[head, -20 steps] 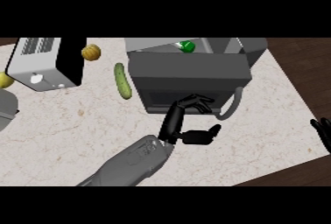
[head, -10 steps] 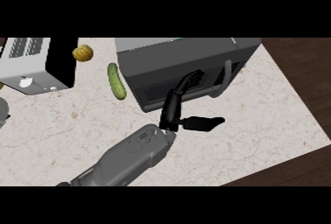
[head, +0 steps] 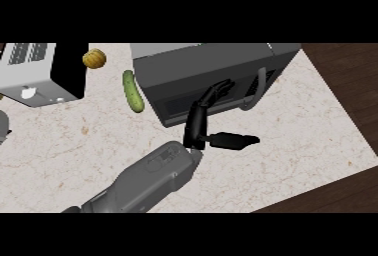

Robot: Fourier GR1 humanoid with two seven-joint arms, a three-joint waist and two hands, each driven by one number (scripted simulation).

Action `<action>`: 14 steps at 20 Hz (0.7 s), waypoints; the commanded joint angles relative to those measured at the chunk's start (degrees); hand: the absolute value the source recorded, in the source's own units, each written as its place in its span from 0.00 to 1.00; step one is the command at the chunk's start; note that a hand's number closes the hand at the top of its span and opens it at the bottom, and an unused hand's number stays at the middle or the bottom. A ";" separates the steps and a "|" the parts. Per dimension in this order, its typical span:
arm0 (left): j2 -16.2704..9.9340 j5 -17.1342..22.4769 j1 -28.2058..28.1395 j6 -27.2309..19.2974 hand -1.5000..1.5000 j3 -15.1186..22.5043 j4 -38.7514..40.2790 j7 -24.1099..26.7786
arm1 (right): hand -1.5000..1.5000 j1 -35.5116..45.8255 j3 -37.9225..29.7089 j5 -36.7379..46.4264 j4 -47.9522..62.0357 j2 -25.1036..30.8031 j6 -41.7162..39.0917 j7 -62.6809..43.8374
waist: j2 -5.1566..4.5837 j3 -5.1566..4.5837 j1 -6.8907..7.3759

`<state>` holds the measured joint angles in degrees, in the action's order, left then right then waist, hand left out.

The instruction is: Pick up the milk, place it into the microwave and close the microwave

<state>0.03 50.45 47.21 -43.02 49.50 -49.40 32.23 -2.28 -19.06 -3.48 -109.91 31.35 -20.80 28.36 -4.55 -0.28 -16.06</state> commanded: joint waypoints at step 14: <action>-0.03 5.98 4.68 -0.33 0.00 -1.41 4.30 4.18 | 0.00 3.90 4.70 -12.63 7.03 -5.98 -4.22 -3.33 | -1.45 0.44 -0.20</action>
<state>0.01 54.78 48.48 -42.71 50.81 -48.63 36.76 1.73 -16.24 -10.76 -105.26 27.96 -22.78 26.24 -5.51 0.13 -15.78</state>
